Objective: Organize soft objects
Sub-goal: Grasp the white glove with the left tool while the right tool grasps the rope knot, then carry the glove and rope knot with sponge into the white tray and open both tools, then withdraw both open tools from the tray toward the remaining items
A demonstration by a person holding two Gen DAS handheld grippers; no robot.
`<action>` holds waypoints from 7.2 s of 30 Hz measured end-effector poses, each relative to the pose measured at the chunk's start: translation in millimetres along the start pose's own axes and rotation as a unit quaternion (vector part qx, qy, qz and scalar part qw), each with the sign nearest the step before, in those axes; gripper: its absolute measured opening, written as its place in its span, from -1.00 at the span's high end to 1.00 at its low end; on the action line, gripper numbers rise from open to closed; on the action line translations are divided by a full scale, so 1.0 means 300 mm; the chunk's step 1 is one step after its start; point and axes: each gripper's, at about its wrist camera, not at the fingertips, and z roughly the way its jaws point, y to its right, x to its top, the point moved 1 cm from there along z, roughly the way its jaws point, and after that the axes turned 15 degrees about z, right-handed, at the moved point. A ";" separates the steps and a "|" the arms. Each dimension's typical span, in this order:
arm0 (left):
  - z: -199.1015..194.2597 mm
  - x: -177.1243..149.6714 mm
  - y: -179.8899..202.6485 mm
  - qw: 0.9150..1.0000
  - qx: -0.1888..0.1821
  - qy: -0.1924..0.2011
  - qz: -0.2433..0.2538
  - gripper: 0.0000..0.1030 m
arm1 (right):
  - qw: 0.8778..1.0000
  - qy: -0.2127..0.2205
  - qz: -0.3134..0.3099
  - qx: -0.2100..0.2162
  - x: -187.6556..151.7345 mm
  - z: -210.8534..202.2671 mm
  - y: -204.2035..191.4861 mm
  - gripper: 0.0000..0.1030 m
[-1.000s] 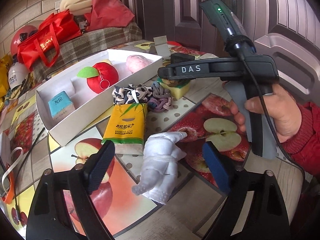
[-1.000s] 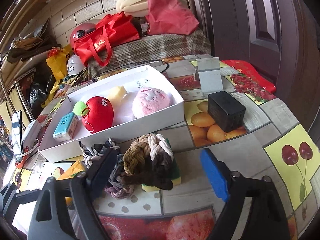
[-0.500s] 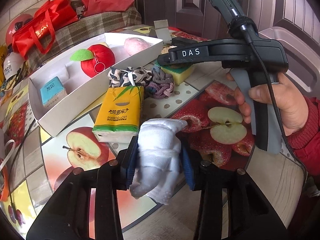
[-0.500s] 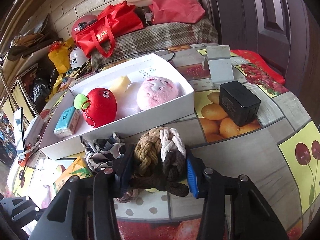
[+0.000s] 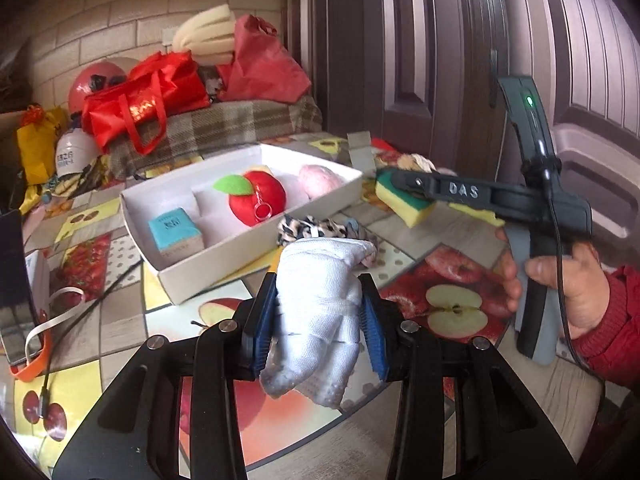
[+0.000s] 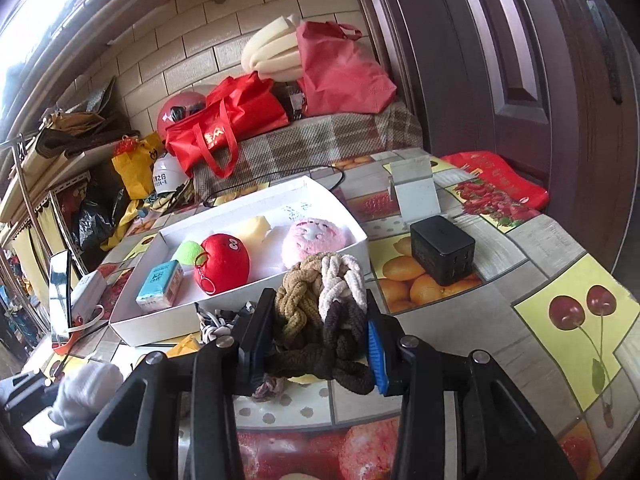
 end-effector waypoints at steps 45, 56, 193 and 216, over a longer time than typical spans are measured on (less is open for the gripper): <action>0.133 0.041 -0.141 0.984 0.155 -0.025 -0.087 0.24 | 0.996 0.020 -0.084 0.005 -0.080 0.008 -0.177 0.20; 0.183 0.033 -0.218 0.980 0.153 -0.042 -0.122 0.24 | 0.994 0.019 -0.103 0.006 -0.061 0.085 -0.225 0.18; 0.272 0.074 -0.420 0.944 0.303 0.003 -0.131 -0.99 | 0.991 0.090 -0.083 -0.045 0.005 0.214 -0.309 -1.00; 0.217 0.060 -0.204 0.991 0.121 -0.035 -0.043 -0.99 | 0.994 0.029 -0.068 -0.075 -0.003 0.064 -0.107 -1.00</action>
